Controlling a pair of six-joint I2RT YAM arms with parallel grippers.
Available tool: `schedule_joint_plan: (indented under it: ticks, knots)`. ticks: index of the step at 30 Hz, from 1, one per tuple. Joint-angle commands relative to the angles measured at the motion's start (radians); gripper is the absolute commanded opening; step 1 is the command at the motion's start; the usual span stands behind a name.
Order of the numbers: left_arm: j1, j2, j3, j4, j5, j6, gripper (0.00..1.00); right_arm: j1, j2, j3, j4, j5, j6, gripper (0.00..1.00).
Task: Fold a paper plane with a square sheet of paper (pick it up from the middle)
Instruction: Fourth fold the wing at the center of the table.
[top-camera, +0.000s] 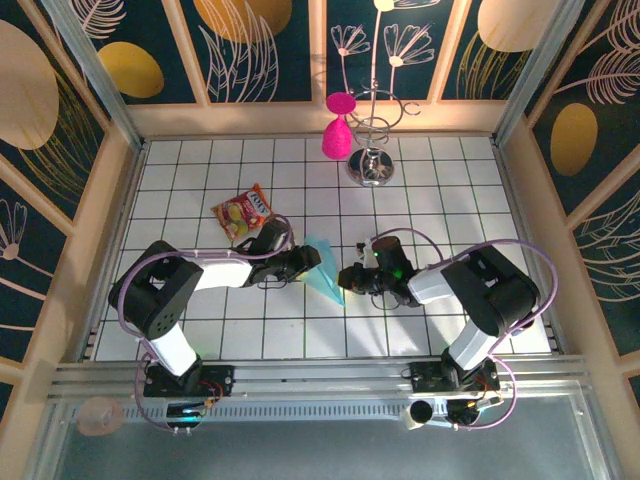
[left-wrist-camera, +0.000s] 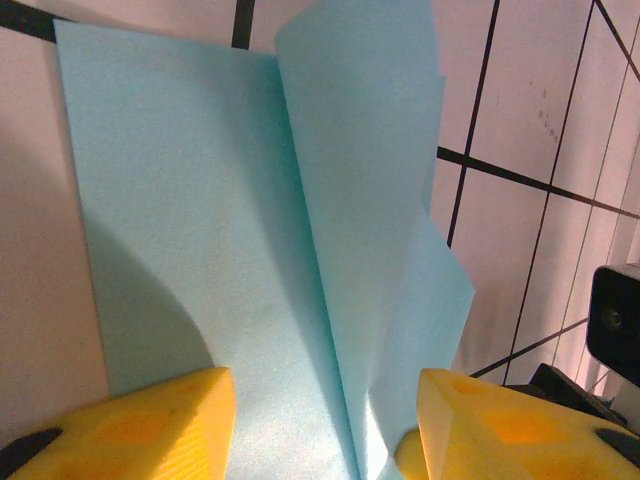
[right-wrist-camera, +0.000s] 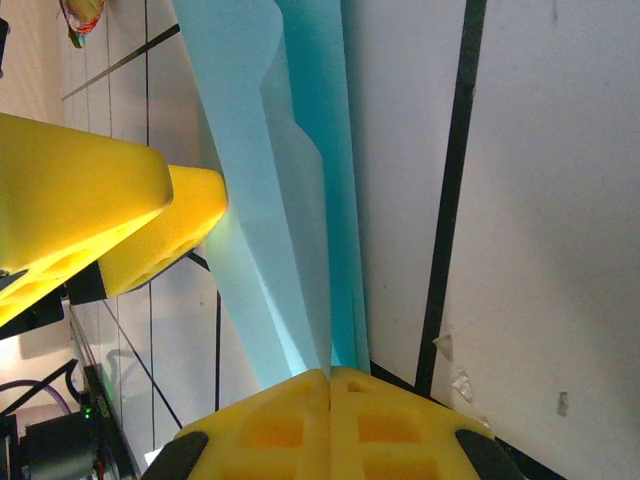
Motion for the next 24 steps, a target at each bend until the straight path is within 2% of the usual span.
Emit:
schedule_joint_plan:
  ticks: [1,12,17,24]
  knots:
    - [-0.001,0.041,-0.006,-0.079,-0.045,0.022,0.51,-0.006,0.031,0.006,-0.020,0.004,0.001,0.06]
    - [-0.001,0.003,0.048,-0.065,-0.029,0.062,0.49,-0.008,0.058,0.040,-0.097,0.001,-0.031,0.06]
    - [-0.001,-0.077,0.087,-0.060,-0.049,0.087,0.49,-0.011,0.061,0.050,-0.134,0.016,-0.031,0.06]
    - [-0.001,-0.067,0.045,0.063,0.036,0.053,0.39,-0.017,0.079,0.056,-0.156,0.022,-0.023,0.06]
